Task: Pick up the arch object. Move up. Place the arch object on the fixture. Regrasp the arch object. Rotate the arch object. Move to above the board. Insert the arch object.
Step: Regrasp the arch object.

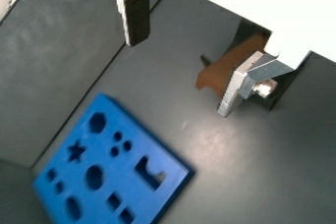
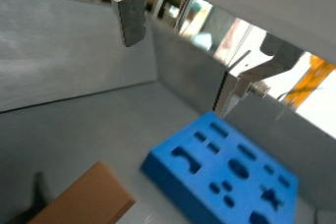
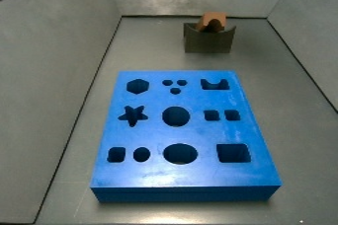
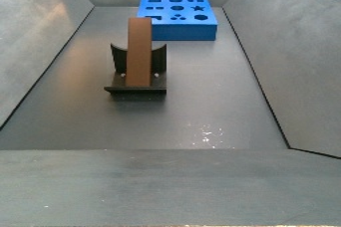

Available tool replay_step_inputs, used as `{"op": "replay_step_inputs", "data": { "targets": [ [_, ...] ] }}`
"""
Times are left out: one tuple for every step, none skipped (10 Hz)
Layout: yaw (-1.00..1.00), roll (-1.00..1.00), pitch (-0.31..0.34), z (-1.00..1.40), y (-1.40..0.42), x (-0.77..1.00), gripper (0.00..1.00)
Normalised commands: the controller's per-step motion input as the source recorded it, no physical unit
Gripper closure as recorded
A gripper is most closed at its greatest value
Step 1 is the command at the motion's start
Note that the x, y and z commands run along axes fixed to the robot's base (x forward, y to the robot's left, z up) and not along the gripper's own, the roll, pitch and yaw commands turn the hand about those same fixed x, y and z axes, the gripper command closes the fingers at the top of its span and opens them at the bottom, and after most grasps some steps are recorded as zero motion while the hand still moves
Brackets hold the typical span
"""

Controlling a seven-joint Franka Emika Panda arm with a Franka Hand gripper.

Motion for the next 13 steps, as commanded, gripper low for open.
{"op": "replay_step_inputs", "data": {
  "targets": [
    [0.04,1.00,0.047,0.04,-0.05,-0.02,0.00],
    [0.04,1.00,0.044,0.02,-0.04,-0.02,0.00],
    [0.04,1.00,0.041,0.01,-0.03,-0.02,0.00],
    [0.04,1.00,0.037,0.01,-0.02,-0.02,0.00],
    [0.04,1.00,0.034,0.01,-0.02,-0.02,0.00],
    [0.04,1.00,0.030,0.01,-0.02,-0.01,0.00],
    [0.04,1.00,0.027,0.01,-0.02,0.00,0.00],
    [0.05,1.00,0.025,0.01,-0.02,0.00,0.00],
    [0.05,1.00,0.026,0.01,-0.02,0.00,0.00],
    [0.05,1.00,0.030,0.01,-0.02,0.00,0.00],
    [0.05,1.00,0.038,0.01,-0.02,0.01,0.00],
    [0.05,1.00,0.043,0.01,-0.02,0.01,0.00],
    [0.06,1.00,0.057,0.00,-0.03,0.04,0.00]
  ]
}}
